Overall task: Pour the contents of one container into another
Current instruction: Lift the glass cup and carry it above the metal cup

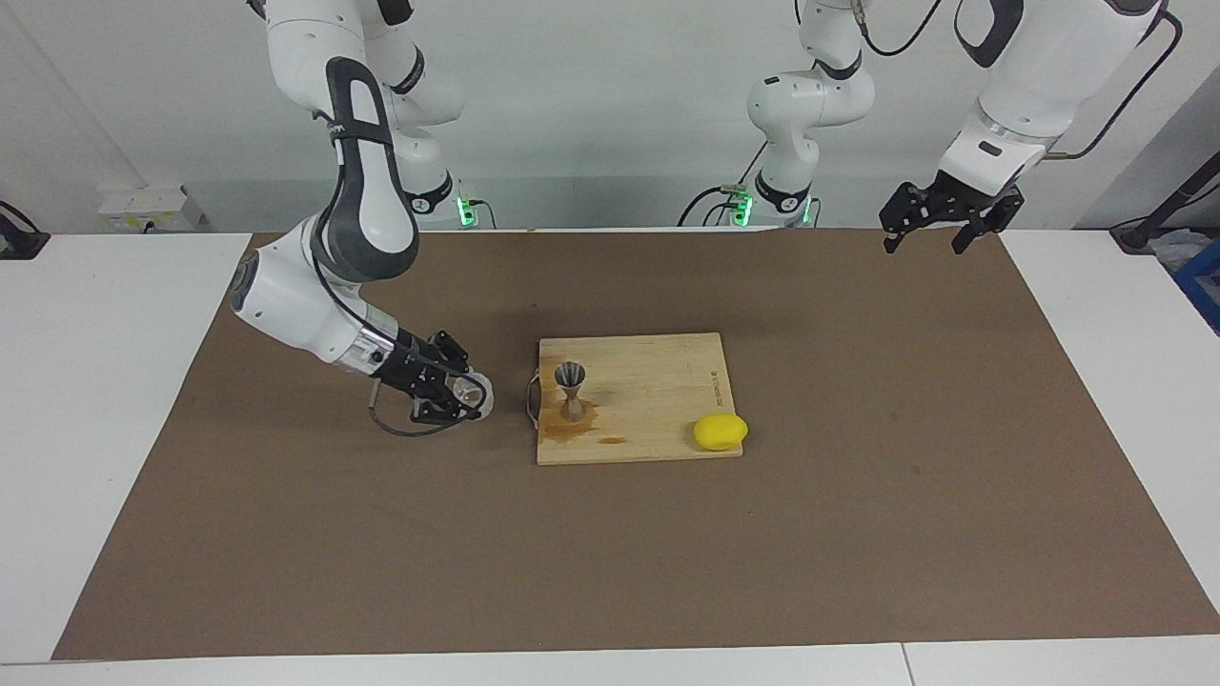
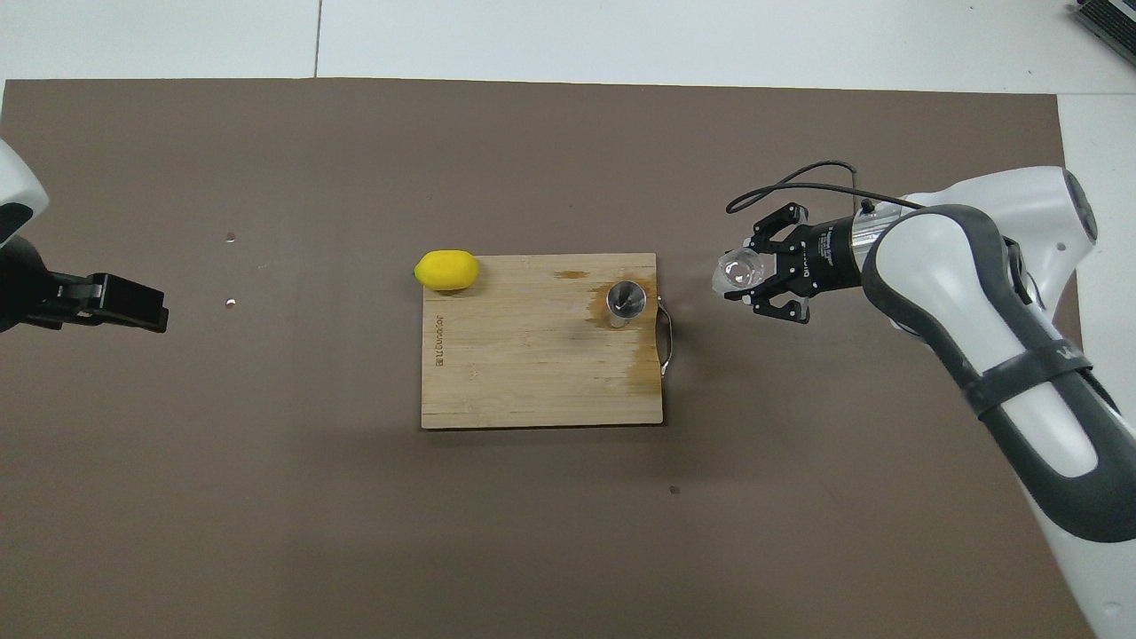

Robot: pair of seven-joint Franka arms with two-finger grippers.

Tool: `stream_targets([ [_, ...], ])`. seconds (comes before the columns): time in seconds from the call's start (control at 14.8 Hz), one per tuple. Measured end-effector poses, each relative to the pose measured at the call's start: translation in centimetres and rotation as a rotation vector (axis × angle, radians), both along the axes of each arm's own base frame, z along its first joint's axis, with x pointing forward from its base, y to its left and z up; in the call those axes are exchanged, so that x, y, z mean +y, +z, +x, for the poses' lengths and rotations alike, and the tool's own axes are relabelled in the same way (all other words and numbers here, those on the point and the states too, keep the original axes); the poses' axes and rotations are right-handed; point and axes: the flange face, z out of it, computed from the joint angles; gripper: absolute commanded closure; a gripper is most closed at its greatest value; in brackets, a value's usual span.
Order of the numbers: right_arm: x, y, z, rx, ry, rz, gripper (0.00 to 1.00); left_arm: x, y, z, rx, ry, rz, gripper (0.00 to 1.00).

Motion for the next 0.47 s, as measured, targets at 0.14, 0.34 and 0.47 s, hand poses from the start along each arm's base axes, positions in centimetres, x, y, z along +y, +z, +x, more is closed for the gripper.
stream_targets([
  [0.14,1.4,1.7,0.6,-0.012,0.009,-0.050,1.00,0.0,0.0,0.0,0.000,-0.007,0.000,0.00],
  [0.34,4.3,4.5,1.2,-0.037,0.022,-0.113,1.00,0.0,0.0,0.0,0.000,-0.009,0.000,0.00],
  [0.47,6.2,5.6,1.2,-0.054,0.045,-0.146,1.00,0.3,0.0,0.0,0.000,-0.004,0.001,0.00],
])
